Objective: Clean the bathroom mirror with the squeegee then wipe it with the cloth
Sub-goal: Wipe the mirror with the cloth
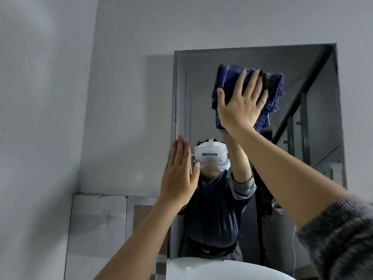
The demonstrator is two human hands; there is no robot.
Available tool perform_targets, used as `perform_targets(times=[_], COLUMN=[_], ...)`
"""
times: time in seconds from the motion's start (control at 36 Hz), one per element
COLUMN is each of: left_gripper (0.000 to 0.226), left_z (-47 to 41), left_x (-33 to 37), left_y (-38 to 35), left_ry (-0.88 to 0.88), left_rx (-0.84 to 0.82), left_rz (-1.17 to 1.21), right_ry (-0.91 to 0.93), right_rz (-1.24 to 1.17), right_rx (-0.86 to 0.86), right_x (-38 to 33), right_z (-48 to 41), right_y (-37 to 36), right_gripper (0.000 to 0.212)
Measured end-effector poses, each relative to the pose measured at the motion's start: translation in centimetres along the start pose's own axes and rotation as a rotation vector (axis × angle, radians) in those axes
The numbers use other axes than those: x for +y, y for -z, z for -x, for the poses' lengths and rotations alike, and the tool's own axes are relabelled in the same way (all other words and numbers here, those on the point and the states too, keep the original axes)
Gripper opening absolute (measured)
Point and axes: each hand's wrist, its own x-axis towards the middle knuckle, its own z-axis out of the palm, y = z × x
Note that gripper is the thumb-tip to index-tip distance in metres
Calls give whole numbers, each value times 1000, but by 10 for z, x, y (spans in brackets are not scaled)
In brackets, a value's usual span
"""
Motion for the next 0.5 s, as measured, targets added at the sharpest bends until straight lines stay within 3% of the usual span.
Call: perform_targets(times=[0.17,0.31,0.39,0.5], left_gripper=[66,65,65,65], left_z=[21,46,51,50], left_x=[5,5,4,3], left_y=[-7,-13,-14,-16], left_ry=[14,15,-5,2], left_rx=[4,-12,-28,-43], left_rz=[11,31,14,-26], right_ry=[617,1019,1121,946], right_rz=[100,216,299,327], right_rx=[-120,-203,-247,-235], right_x=[-45,-19,18,69], right_z=[21,31,20,8], right_y=[-19,-16,-2,23], right_gripper=[71,71,71,72])
